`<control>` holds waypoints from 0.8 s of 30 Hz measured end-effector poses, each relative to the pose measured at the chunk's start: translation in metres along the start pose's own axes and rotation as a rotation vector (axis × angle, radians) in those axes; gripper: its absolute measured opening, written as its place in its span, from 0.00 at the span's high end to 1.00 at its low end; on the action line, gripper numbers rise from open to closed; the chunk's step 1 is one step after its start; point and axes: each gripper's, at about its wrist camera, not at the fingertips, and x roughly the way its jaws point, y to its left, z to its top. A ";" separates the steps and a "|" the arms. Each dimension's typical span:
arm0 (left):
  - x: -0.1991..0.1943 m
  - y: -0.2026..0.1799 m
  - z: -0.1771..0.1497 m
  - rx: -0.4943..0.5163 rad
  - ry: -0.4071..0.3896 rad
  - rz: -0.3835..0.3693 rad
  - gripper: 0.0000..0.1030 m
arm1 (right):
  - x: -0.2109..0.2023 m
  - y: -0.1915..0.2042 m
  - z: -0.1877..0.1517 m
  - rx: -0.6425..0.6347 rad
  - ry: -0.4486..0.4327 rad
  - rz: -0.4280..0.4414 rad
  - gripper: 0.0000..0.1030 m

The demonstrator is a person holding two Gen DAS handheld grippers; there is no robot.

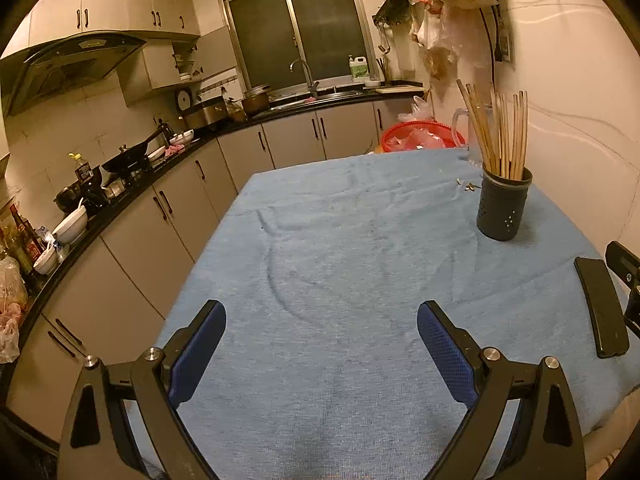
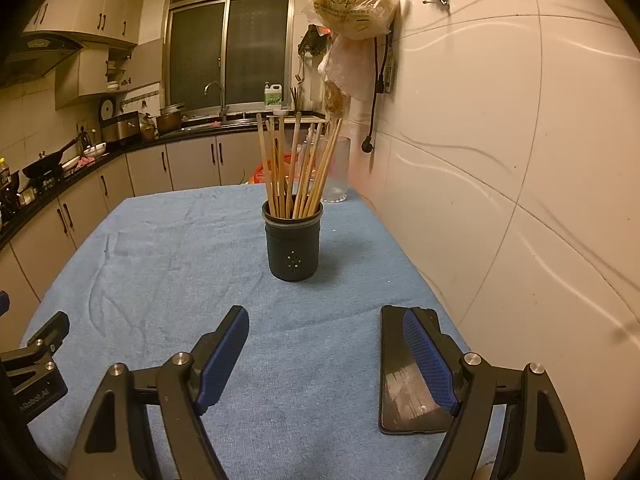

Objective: Organize utensils

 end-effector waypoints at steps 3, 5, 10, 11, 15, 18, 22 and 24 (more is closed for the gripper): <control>0.000 0.001 0.001 -0.001 0.002 -0.004 0.06 | 0.000 0.000 0.000 -0.002 -0.002 0.000 0.20; -0.001 0.001 0.001 -0.001 0.001 -0.004 0.06 | 0.000 0.000 0.000 -0.004 -0.003 0.000 0.20; 0.000 0.003 0.001 -0.002 0.005 -0.010 0.06 | 0.001 -0.001 0.000 -0.006 0.005 0.001 0.20; 0.000 0.003 0.001 -0.004 0.006 -0.011 0.06 | 0.001 -0.001 0.000 -0.006 0.006 0.000 0.20; 0.000 0.003 0.001 -0.002 0.007 -0.015 0.06 | 0.000 -0.001 0.001 -0.007 0.006 0.000 0.20; 0.000 0.002 0.001 0.001 0.011 -0.017 0.06 | 0.001 0.000 0.001 -0.009 0.009 0.000 0.20; 0.001 0.003 0.000 0.002 0.012 -0.017 0.06 | 0.003 0.000 0.000 -0.006 0.017 0.002 0.20; 0.001 0.003 -0.001 0.002 0.016 -0.017 0.06 | 0.004 0.001 -0.001 -0.008 0.020 0.001 0.20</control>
